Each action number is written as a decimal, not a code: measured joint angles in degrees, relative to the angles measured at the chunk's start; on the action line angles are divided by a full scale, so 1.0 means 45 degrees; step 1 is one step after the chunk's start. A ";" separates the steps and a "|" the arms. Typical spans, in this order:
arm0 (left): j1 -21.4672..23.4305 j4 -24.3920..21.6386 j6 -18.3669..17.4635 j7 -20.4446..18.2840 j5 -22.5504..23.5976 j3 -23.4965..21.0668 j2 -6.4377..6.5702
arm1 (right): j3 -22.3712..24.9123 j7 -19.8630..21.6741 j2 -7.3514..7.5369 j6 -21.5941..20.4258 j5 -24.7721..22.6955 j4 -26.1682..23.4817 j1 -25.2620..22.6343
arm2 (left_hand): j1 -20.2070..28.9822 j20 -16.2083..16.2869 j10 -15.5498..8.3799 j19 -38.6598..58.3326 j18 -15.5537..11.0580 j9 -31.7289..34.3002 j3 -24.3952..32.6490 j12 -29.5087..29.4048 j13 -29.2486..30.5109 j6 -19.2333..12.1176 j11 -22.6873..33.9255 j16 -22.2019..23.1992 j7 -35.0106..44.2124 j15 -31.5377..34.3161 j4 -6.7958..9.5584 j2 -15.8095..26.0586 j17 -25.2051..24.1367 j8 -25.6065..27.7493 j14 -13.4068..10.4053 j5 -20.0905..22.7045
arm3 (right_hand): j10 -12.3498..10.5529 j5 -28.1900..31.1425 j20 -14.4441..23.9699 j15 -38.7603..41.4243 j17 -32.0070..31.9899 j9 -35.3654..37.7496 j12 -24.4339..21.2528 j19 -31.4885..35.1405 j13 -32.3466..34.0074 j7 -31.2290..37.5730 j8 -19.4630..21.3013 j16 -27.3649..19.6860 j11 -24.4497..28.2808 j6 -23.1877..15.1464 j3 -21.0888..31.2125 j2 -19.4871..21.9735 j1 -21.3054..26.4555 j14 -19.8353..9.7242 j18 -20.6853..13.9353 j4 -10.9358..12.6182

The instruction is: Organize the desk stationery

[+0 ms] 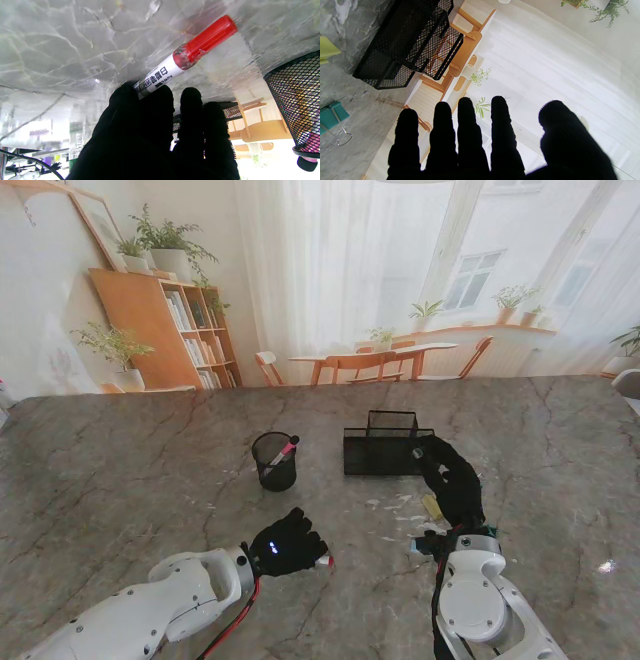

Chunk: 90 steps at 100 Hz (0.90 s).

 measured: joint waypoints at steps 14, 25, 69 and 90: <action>-0.0051 0.0267 -0.0088 0.0277 -0.0302 0.0026 -0.0066 | 0.0007 -0.0027 -0.0005 0.0022 0.0000 -0.0022 -0.0010 | -0.1104 0.0015 -0.0003 0.0001 0.0005 0.0001 0.1560 -0.0001 0.0002 0.0012 0.0198 -0.0009 0.0069 -0.0087 0.0007 -0.0235 0.0001 0.1288 0.0000 -0.0051 | 0.0001 0.0000 0.0000 0.0001 0.0000 0.0000 0.0000 0.0002 0.0000 0.0000 0.0000 0.0005 0.0000 0.0001 0.0000 0.0001 0.0000 0.0004 0.0002 0.0000; -0.0057 0.0419 -0.0153 0.0390 -0.0521 0.0005 -0.0126 | 0.0016 -0.0078 -0.0013 0.0029 -0.0001 -0.0035 -0.0024 | -0.1973 0.0016 -0.0039 0.0001 0.0005 0.0001 0.2931 -0.0001 0.0002 0.0028 0.0371 -0.0009 0.0355 -0.0146 0.0027 -0.0555 0.0003 0.1772 -0.0009 -0.0126 | 0.0001 0.0000 0.0000 0.0001 0.0000 0.0000 0.0000 0.0006 0.0000 0.0000 0.0000 0.0011 0.0001 0.0001 0.0000 0.0001 0.0000 0.0005 0.0004 0.0000; 0.0025 0.1047 -0.0744 0.1344 -0.0634 -0.0279 -0.0275 | 0.0060 -0.0280 -0.0050 0.0101 -0.0050 -0.0111 -0.0087 | -0.3608 0.0148 -0.0220 -0.0473 -0.0269 0.0181 0.5252 0.0274 -0.0028 -0.0114 0.0689 -0.0033 0.1180 -0.0503 0.0062 -0.1226 0.0127 0.2178 -0.0242 -0.0132 | 0.0001 0.0187 0.0000 0.0004 0.0003 0.0004 0.0001 0.0094 0.0000 0.0118 0.0000 0.0021 0.0001 0.0002 0.0000 0.0001 0.0000 0.0012 0.0010 0.0000; 0.0402 0.1047 -0.1114 0.1632 -0.0424 -0.0775 -0.0259 | 0.0083 -0.0280 -0.0056 0.0100 -0.0011 -0.0165 -0.0139 | -0.4221 0.0316 -0.0523 -0.0645 -0.0298 0.0140 0.5533 0.0460 -0.0039 -0.0404 0.0689 -0.0024 0.1692 -0.0521 0.0948 -0.1518 0.0012 0.2551 -0.0296 -0.0236 | 0.0002 0.0190 0.0000 0.0004 0.0003 0.0005 0.0002 0.0098 0.0000 0.0120 0.0000 0.0025 0.0002 0.0003 0.0000 0.0003 0.0000 0.0014 0.0013 0.0000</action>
